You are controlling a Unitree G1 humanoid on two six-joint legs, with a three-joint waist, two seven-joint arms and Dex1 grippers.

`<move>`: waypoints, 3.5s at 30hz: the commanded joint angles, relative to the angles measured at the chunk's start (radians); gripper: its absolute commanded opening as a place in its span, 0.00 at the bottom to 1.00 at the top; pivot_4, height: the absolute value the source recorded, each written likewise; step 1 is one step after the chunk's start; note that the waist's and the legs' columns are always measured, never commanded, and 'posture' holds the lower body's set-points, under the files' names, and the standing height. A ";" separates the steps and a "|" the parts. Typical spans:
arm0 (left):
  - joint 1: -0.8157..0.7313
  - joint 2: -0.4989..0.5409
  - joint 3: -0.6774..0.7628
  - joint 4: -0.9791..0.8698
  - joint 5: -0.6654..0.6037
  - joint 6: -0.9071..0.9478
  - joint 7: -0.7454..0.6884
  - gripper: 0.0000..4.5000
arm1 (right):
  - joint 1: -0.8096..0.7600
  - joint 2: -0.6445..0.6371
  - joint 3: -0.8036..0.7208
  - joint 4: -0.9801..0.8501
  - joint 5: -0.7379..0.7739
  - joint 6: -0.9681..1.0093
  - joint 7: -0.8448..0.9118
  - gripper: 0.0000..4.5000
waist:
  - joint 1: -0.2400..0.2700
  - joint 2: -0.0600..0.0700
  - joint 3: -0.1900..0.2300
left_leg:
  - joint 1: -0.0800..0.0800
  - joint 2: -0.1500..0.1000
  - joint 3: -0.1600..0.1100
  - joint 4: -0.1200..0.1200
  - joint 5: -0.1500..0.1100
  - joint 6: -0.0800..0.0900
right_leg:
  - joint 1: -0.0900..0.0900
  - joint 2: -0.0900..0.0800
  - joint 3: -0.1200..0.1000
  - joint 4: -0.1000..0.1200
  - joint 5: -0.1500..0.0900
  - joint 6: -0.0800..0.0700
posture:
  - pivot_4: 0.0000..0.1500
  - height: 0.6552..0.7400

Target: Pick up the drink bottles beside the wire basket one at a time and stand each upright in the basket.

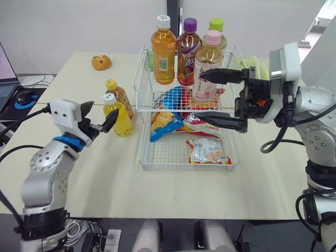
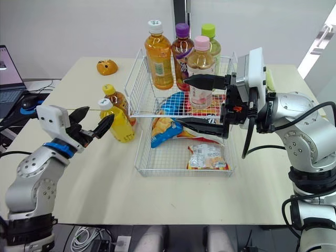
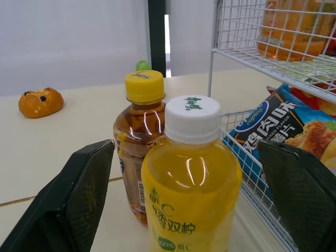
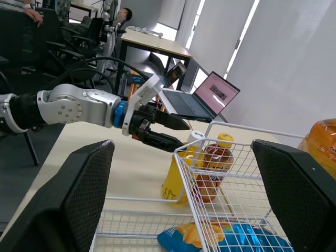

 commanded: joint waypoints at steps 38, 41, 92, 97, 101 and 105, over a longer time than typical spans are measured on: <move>-0.192 -0.042 -0.068 0.167 0.061 -0.051 -0.019 0.31 | -0.016 -0.016 -0.028 -0.027 0.009 0.006 -0.061 1.00 | 0.000 0.000 0.000 | 0.000 0.000 -0.001 0.000 0.000 0.000 | 0.000 0.000 -0.001 0.000 0.000 0.000 | 1.00 1.00; -0.182 -0.038 -0.060 0.151 0.054 -0.044 -0.020 0.31 | -0.015 -0.016 -0.028 -0.028 0.008 0.005 -0.061 1.00 | 0.000 0.000 0.000 | 0.000 0.000 -0.001 0.000 0.000 0.000 | 0.000 0.000 -0.001 0.000 0.000 0.000 | 1.00 1.00; -1.057 0.282 -0.170 0.369 -0.393 0.438 -0.633 0.31 | 0.082 -0.039 -0.137 -0.067 -0.081 0.035 -0.272 1.00 | -0.023 -0.001 0.002 | -0.002 -0.001 0.000 0.000 0.000 0.000 | -0.002 0.002 -0.001 0.001 0.000 0.001 | 1.00 1.00; -1.078 0.216 -0.193 0.423 -0.340 0.393 -0.685 0.31 | 0.101 -0.065 -0.163 -0.096 -0.055 0.062 -0.287 1.00 | -0.025 -0.001 0.002 | -0.002 -0.001 0.000 0.000 0.000 0.000 | -0.002 0.002 0.000 0.001 0.000 0.000 | 1.00 1.00; -1.081 0.172 -0.205 0.452 -0.313 0.373 -0.725 0.31 | 0.114 -0.083 -0.178 -0.128 -0.031 0.088 -0.296 1.00 | -0.025 -0.001 0.002 | -0.002 -0.001 0.000 0.000 0.000 0.000 | -0.002 0.002 0.000 0.001 0.000 0.000 | 1.00 1.00; -1.088 0.136 -0.224 0.506 -0.258 0.322 -0.762 0.31 | 0.130 -0.091 -0.190 -0.162 -0.003 0.107 -0.314 1.00 | -0.024 -0.001 0.002 | -0.002 -0.001 0.000 0.000 0.000 0.000 | -0.002 0.002 -0.001 0.001 0.000 0.000 | 1.00 1.00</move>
